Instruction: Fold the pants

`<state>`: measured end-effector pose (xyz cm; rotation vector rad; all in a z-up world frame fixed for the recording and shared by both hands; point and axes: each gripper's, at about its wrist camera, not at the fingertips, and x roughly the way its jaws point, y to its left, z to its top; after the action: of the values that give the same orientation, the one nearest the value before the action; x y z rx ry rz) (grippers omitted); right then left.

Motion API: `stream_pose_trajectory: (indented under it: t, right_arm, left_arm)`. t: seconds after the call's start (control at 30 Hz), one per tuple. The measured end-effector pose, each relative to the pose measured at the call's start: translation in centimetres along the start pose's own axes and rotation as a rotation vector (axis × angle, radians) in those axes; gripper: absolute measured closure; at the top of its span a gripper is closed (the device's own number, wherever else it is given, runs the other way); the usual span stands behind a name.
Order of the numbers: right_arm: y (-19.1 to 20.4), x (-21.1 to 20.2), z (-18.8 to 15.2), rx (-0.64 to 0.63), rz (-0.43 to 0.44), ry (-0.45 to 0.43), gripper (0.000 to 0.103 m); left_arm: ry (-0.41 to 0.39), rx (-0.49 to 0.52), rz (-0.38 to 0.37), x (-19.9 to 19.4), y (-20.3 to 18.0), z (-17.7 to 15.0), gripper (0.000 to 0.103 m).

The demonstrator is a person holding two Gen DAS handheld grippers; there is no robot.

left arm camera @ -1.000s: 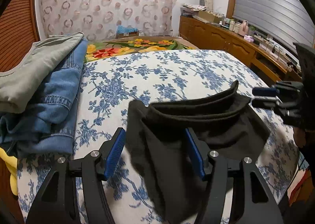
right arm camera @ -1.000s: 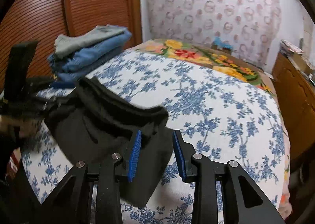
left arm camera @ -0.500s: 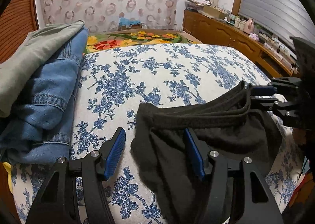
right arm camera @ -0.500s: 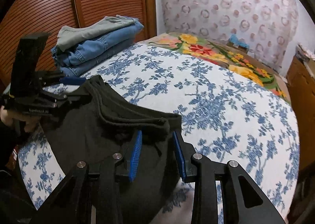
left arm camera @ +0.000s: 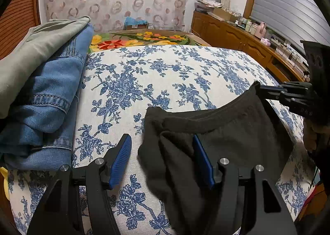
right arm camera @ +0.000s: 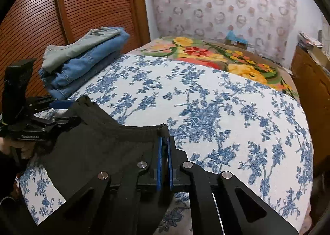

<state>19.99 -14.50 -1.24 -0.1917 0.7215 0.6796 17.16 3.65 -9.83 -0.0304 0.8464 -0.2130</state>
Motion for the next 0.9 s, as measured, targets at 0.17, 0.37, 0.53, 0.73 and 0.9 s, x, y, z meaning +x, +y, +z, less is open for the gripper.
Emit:
stream_pose_trajectory:
  t: [0.17,0.37,0.53,0.73,0.9]
  right_arm:
    - [0.6,-0.2,-0.2,0.001,-0.033,0.009,0.098]
    - [1.0,-3.4,-0.9,0.024,-0.062,-0.03,0.094]
    - [1.7,-6.0,-2.8,0.044,-0.077,-0.032,0.076]
    - [2.5,-8.4,-5.6,0.091,-0.101,-0.026,0.075]
    - [3.1,-9.7,-7.2,0.124,-0.09,-0.02,0.075]
  left_arm:
    - [-0.036,0.002,0.007,-0.9,0.0,0.0,0.04]
    - [-0.078,-0.003,-0.022,-3.6,-0.3,-0.6,0.041]
    - [-0.091,0.015,-0.049,-5.6,-0.9,-1.8,0.053]
    - [-0.09,0.043,-0.087,-7.1,-2.1,-4.1,0.064]
    - [-0.077,0.044,-0.098,-7.7,-2.7,-5.8,0.067]
